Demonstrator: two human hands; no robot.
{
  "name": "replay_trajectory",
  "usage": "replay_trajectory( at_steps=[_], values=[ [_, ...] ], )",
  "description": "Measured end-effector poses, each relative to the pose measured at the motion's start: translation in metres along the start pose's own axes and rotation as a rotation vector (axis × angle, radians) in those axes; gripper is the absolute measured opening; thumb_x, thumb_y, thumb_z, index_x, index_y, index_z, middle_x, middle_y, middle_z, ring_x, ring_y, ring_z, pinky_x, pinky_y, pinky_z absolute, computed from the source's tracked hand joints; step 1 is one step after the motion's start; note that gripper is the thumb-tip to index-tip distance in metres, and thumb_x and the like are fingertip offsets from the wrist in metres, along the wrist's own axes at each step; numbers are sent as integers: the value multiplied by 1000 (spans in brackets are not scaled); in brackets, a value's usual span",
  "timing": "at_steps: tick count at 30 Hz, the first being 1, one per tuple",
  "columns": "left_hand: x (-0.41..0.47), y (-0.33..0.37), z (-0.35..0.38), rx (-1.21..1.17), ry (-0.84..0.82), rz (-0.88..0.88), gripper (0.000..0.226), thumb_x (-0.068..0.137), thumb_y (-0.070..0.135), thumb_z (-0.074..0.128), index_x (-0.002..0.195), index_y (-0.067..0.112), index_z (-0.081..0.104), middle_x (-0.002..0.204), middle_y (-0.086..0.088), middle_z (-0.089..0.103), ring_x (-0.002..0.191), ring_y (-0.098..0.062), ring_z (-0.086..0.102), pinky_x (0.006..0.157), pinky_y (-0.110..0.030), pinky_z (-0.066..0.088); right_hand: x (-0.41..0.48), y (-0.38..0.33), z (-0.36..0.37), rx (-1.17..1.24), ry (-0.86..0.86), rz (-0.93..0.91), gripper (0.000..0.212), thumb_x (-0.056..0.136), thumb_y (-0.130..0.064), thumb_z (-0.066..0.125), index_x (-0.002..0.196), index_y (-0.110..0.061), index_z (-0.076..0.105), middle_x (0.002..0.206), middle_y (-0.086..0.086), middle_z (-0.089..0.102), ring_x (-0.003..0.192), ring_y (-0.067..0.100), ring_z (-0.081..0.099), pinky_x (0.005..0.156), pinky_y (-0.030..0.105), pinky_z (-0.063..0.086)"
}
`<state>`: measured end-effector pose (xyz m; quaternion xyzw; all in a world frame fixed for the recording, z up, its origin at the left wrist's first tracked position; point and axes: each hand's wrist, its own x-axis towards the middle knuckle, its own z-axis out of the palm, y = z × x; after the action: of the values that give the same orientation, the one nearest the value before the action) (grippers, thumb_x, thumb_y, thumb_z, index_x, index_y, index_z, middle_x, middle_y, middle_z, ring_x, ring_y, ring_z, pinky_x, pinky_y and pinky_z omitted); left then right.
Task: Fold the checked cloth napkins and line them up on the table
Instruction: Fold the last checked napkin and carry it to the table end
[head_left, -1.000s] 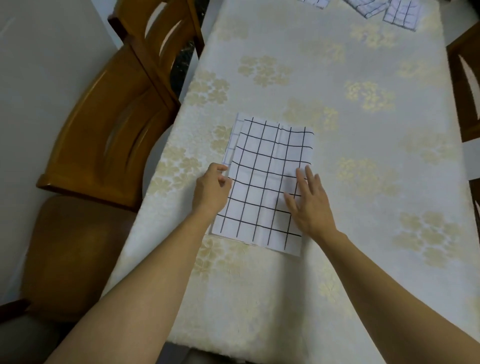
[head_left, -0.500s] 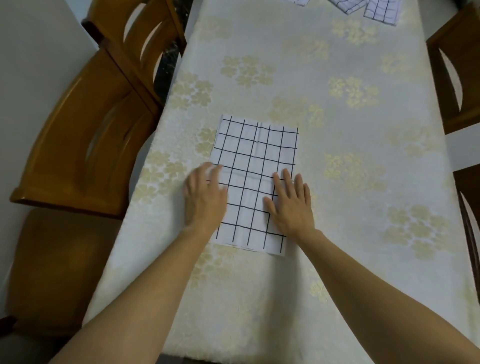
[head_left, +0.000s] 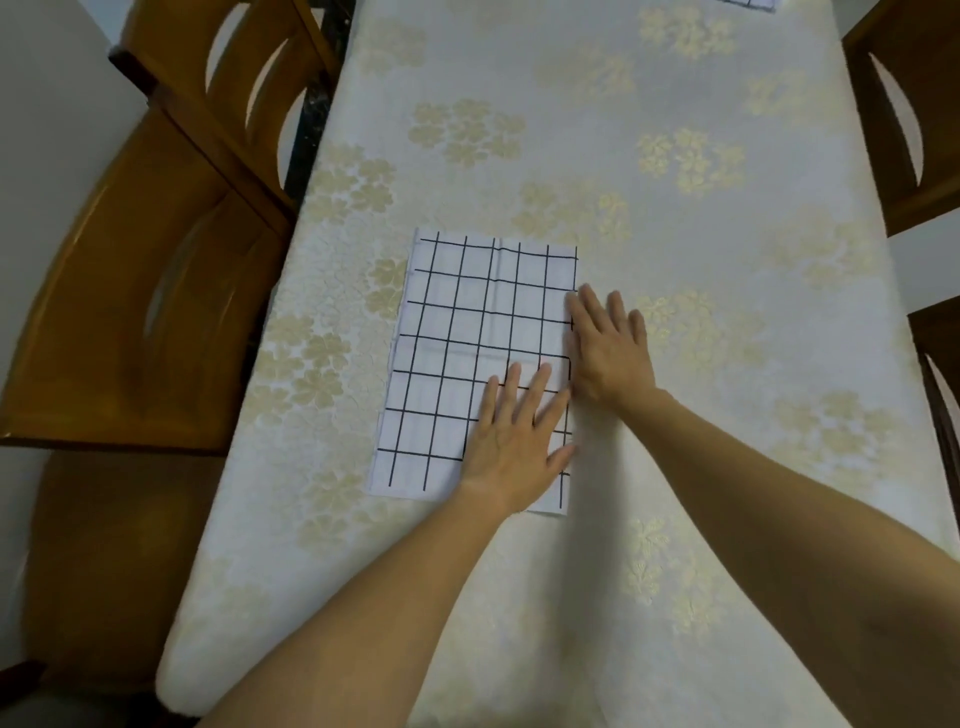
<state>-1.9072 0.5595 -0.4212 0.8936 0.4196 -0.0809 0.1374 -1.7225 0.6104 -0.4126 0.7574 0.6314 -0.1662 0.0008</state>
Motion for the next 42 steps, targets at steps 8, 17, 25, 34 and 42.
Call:
replay_trajectory(
  at_steps=[8, 17, 25, 34, 42],
  values=[
    [-7, 4, -2, 63, -33, -24, 84, 91, 83, 10, 160, 39, -10, 168, -2, -24, 151, -41, -26, 114, -72, -9, 54, 3, -15, 33, -58, 80, 58, 107, -47, 10, 161, -31, -6, 169, -3, -15, 153, 35, -19, 123, 57, -9],
    [-1, 1, -20, -49, -143, -68, 70, 102, 66, 11, 158, 37, -19, 166, 12, -27, 153, -34, -25, 117, -69, -10, -24, -20, -20, 379, 357, 337, 45, 101, -34, 48, 138, -9, 53, 136, 16, 56, 125, 36, 50, 104, 46, 39],
    [32, 2, -77, 222, -110, -10, 88, 96, 12, 58, 160, 40, 5, 160, -8, 21, 129, -42, 40, 100, -52, 43, -106, -53, 8, 405, -63, 406, 36, 96, -47, 54, 75, -17, 53, 79, 1, 62, 76, 26, 62, 72, 36, 50],
    [64, 17, -113, 638, -224, 406, 34, 102, 14, 55, 134, 25, 58, 162, -6, 33, 155, -33, 12, 121, -66, -5, -125, -11, -11, 494, -224, 302, 35, 90, -39, 72, 70, -20, 50, 70, -3, 55, 72, 20, 54, 54, 28, 35],
    [69, 16, -129, 125, -399, 270, 23, 105, 29, 54, 125, 21, 63, 125, -4, 64, 106, -26, 61, 95, -40, 50, -97, 68, -78, 51, -509, 129, 37, 91, -38, 72, 118, -13, 68, 115, 6, 62, 99, 25, 57, 87, 34, 49]
  ],
)
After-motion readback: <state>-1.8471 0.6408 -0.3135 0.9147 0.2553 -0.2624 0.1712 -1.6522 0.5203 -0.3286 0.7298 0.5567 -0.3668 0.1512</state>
